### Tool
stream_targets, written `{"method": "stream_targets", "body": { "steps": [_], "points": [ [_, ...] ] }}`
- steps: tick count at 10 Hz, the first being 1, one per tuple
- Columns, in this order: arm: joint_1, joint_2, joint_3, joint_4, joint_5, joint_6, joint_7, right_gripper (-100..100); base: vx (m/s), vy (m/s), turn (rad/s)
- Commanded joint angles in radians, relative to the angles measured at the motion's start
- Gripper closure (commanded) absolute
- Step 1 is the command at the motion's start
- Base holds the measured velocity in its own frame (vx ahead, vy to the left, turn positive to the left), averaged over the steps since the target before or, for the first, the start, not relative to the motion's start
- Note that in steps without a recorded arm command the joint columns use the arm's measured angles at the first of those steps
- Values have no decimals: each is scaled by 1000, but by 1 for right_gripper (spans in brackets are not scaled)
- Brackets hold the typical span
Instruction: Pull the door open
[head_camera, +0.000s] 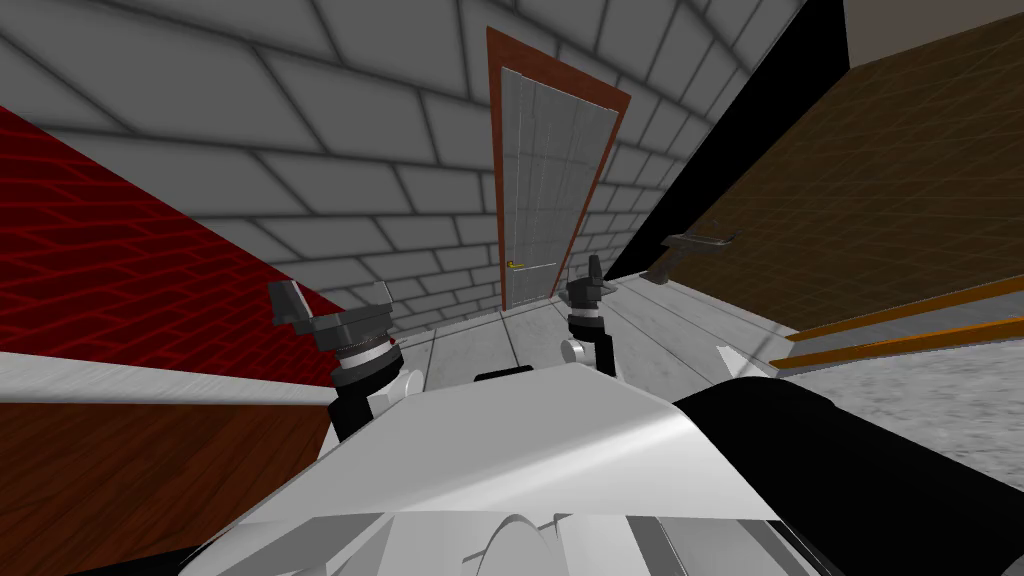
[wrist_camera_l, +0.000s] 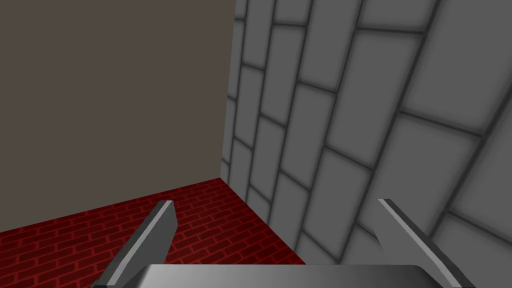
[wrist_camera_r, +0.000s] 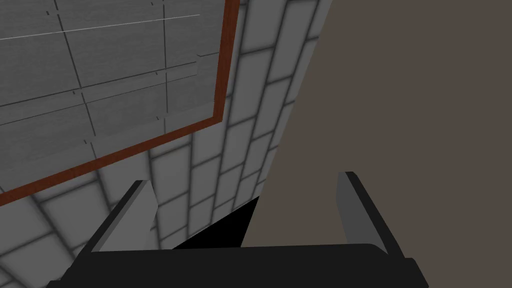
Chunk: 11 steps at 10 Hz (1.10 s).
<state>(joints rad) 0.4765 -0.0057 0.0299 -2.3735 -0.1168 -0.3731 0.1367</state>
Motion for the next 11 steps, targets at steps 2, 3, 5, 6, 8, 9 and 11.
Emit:
{"method": "stream_targets", "body": {
  "steps": [2,3,5,6,8,9,11],
  "points": [
    [-12,-9,-1,46,-1,-13,-8,-100,85,2,45],
    [-16,-13,-1,62,-1,-17,-11,-100,97,-15,42],
    [-32,-24,-3,122,-3,-33,-21,-100,123,-4,61],
    [-38,-28,-3,145,-3,-40,-25,-100,108,-16,36],
    [-52,-37,-4,199,-4,-54,-34,-100,94,-11,49],
    [-60,-42,-5,228,-5,-62,-39,-100,101,-3,66],
    [-76,-53,-6,286,-6,-79,-49,-100,86,-11,62]
  ]
}}
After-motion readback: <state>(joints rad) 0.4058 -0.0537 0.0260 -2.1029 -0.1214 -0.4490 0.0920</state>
